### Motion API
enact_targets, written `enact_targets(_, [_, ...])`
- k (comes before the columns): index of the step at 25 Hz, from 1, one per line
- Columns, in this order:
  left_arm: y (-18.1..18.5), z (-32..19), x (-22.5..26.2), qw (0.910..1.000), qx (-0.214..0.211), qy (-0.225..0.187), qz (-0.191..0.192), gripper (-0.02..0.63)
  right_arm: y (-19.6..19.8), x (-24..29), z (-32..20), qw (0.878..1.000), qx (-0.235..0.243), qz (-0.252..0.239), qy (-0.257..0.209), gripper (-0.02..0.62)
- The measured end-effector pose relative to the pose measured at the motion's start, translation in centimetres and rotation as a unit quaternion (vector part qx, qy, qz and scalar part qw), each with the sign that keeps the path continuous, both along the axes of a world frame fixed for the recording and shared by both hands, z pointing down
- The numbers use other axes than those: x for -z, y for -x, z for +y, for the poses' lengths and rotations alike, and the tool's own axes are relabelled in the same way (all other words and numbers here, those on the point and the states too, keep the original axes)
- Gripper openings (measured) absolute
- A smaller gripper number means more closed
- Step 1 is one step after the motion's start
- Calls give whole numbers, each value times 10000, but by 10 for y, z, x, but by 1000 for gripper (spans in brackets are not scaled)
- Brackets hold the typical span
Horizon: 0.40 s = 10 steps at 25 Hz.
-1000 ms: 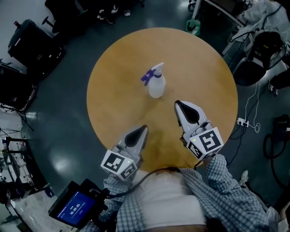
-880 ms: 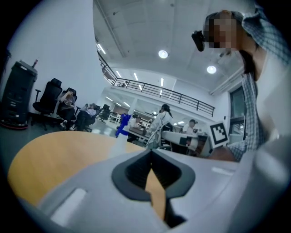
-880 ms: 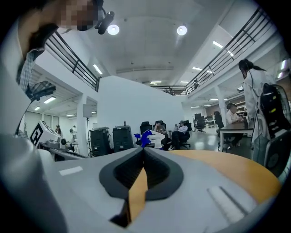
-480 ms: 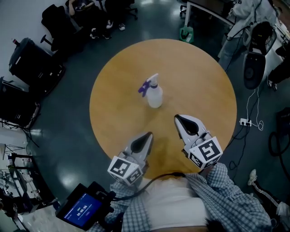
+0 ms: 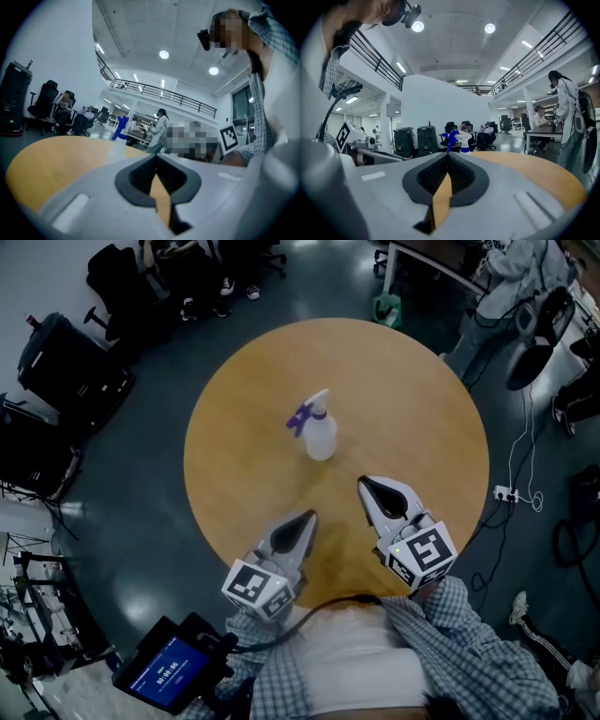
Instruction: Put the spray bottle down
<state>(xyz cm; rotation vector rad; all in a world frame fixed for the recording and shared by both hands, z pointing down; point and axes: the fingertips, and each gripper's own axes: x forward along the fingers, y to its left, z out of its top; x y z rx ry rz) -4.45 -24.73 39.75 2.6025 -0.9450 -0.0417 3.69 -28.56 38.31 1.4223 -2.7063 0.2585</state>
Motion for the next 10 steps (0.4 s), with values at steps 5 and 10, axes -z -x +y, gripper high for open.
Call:
enact_targets(5, [0,0,1,10000,24,22,-36,2,1,-3,0,10000,10,48,38,2])
enact_targets(10, [0,-1,1,10000,35,54,-51,2,1,-5,1,9999,8,84,93,2])
